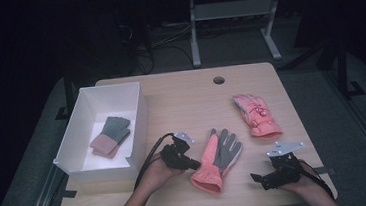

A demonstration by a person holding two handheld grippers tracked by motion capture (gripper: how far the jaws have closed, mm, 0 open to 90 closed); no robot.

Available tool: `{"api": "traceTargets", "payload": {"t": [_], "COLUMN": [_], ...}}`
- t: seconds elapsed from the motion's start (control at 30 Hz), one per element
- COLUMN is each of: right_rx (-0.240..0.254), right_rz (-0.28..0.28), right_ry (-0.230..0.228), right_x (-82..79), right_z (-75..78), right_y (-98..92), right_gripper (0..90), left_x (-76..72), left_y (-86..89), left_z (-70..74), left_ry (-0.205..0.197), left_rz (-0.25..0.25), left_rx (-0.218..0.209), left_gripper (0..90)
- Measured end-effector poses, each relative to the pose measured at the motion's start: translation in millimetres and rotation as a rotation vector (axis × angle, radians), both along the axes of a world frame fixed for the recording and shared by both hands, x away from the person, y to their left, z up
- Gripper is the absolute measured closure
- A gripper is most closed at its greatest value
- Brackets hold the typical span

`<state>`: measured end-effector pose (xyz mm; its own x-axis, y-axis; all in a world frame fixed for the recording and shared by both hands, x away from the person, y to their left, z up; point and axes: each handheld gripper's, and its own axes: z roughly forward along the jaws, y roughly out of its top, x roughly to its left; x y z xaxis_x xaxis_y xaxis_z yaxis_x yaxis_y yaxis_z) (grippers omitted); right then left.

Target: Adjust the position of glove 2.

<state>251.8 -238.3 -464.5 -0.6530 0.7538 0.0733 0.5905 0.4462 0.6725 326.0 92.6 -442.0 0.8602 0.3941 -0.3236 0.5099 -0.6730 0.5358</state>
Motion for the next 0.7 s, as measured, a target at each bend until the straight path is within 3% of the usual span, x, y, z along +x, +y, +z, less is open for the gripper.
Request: {"api": "traceTargets", "payload": {"t": [0.33,0.7], "right_rx": [-0.008,-0.002], "right_rz": [0.013,-0.026], "right_ry": [0.005,-0.006], "right_x": [-0.6,-8.4], "right_z": [-0.4,8.1], "right_y": [1.0,-19.1], "right_gripper": [1.6,1.7], "left_x": [-12.5,-14.5], "left_y": [-22.9,-50.8], "left_z": [0.0,-1.9], "left_ry": [-0.005,0.007], "left_rz": [-0.082,-0.135], "left_rx": [-0.006,-0.02], "left_gripper": [89.5,88.8]}}
